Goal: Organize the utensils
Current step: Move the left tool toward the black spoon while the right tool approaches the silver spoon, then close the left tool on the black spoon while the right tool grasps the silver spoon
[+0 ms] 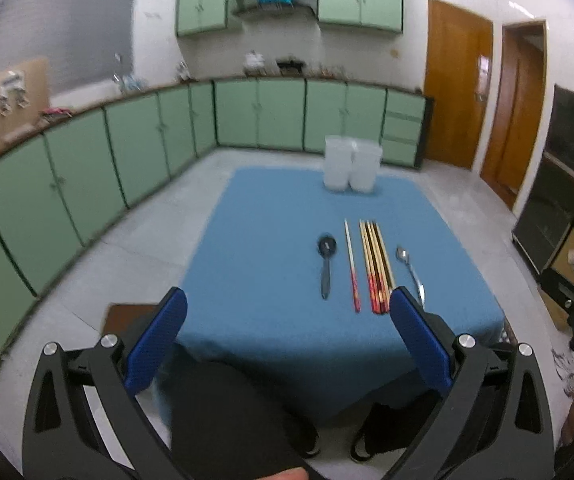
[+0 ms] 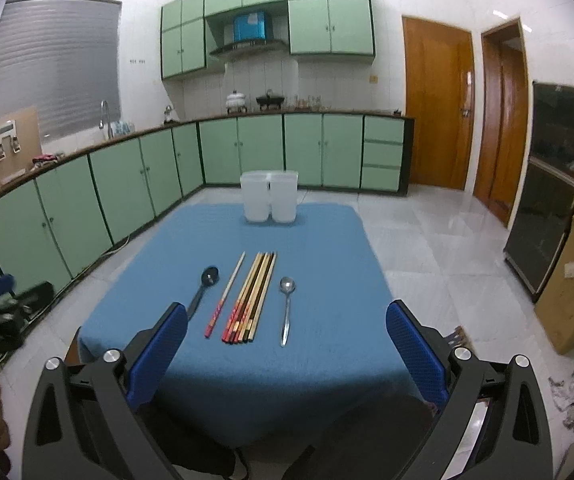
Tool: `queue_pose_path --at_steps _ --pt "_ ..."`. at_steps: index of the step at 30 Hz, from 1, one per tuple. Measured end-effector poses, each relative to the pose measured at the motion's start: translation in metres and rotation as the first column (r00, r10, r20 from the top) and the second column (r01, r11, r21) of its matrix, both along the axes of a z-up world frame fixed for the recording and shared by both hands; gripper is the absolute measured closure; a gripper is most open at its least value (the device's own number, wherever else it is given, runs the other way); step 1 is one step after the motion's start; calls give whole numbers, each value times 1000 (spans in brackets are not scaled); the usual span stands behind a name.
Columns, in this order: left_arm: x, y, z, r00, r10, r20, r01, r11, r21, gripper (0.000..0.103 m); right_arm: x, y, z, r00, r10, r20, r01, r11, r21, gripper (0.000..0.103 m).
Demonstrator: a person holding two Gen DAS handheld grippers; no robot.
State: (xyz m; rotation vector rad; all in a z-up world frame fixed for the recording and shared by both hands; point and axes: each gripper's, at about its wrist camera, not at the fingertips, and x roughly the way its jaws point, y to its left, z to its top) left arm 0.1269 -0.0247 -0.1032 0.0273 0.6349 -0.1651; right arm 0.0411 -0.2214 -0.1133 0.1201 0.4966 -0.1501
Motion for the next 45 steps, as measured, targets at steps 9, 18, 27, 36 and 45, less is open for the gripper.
queue_pose_path --at_steps 9,18,27,36,45 --pt "99 -19 -94 986 -47 -161 46 999 -13 5 78 -22 -89 987 22 -159 -11 998 69 20" --pt "157 -46 -154 960 -88 -267 100 994 32 5 135 -22 -142 965 57 -255 -36 996 87 40" --pt "174 -53 -174 959 -57 -277 84 993 87 5 154 -26 -165 954 77 -289 -54 995 88 48" --pt "168 -58 -174 973 -90 -213 108 992 72 28 156 -27 -169 958 83 -274 -69 996 60 64" --pt "168 -70 -170 956 -193 -219 191 981 -27 91 159 -24 -168 956 121 -268 -106 992 69 92"
